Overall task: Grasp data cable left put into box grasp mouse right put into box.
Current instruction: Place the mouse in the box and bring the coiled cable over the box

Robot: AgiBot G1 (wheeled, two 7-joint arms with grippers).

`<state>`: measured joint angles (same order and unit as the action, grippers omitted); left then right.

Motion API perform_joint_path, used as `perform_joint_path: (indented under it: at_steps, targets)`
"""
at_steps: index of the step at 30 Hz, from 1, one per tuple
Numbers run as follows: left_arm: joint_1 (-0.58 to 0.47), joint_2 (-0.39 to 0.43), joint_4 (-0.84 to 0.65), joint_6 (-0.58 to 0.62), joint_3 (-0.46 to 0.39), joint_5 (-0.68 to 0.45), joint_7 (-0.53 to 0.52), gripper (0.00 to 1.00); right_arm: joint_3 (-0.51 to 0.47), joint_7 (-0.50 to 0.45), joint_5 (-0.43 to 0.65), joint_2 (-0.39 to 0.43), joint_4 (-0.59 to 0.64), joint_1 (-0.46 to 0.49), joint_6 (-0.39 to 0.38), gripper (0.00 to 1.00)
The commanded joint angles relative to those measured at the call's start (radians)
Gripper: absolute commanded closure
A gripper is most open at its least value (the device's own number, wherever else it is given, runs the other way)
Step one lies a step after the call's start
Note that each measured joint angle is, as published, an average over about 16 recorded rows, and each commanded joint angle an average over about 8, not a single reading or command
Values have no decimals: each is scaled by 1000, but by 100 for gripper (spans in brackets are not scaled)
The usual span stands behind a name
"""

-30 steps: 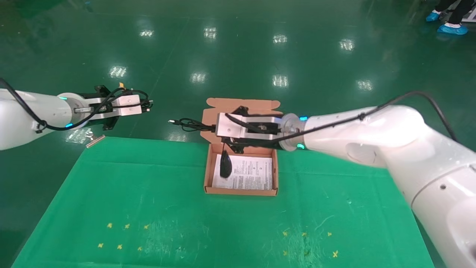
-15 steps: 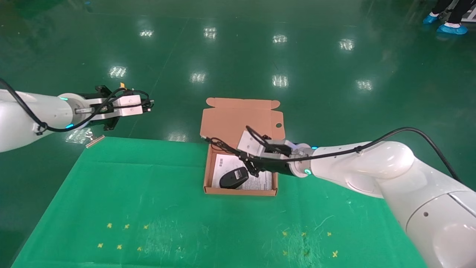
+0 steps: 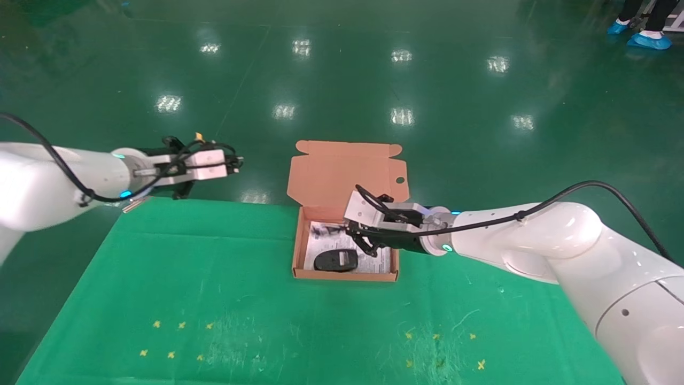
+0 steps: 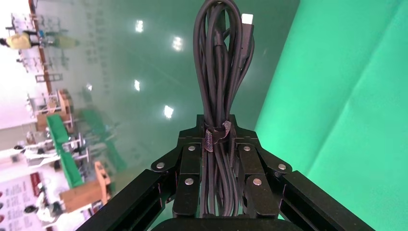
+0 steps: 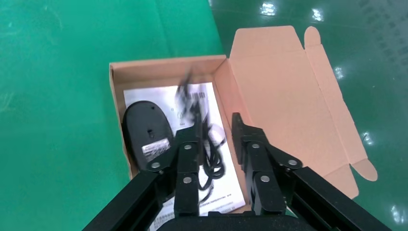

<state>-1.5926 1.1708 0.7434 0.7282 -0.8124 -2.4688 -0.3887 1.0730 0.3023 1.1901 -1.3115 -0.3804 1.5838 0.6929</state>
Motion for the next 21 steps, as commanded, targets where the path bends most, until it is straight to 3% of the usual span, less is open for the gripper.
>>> perform_joint_path:
  at_steps: [1,11,21]
  targets:
    - [9,13,-7,-10,-1,11,4,100,6,-3,6,6,-7,3,1,0]
    - [53,113,-90,-109,0,128,105,100,-1,-16,17,136,-69,19,-24,0]
    - [107,190,-116,-209,-42,299,245,100,21,-108,63,327,-247,17,-50,0]
